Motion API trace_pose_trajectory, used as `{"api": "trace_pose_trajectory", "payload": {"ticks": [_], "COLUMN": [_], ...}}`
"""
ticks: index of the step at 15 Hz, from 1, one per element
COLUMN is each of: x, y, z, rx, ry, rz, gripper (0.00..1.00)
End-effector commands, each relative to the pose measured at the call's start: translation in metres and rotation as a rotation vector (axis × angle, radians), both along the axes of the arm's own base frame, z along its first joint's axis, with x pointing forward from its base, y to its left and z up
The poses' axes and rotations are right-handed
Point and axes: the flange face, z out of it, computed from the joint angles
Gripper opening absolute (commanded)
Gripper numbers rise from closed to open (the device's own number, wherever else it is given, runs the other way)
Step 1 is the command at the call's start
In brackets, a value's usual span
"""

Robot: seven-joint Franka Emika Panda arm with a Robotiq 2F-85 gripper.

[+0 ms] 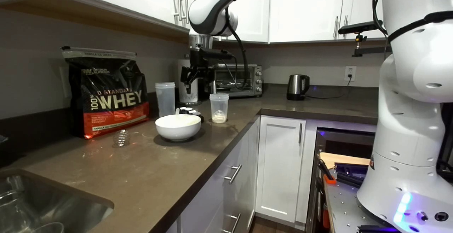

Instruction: Put the lid on the short shaker bottle

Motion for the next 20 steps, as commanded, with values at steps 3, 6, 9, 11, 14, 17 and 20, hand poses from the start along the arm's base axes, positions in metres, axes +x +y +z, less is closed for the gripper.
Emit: {"api": "trace_pose_trajectory", "payload": {"ticks": [3, 6, 9, 11, 14, 17, 20], "x": [0.041, 0.055, 0.066, 0.072, 0.079, 0.081, 0.079], "y": [-0.013, -0.021, -0.027, -0.030, -0.034, -0.039, -0.045], "z": [-0.025, -0.042, -0.057, -0.066, -0.076, -0.080, -0.082], "rx": [-0.084, -0.151, -0.186, -0.204, -0.232, -0.263, -0.301], "ry": [0.013, 0.032, 0.044, 0.048, 0.057, 0.072, 0.097], "rz": [-0.120, -0.176, -0.215, -0.234, -0.257, -0.281, -0.302], "gripper": [1.00, 1.00, 1.00, 1.00, 1.00, 1.00, 1.00]}}
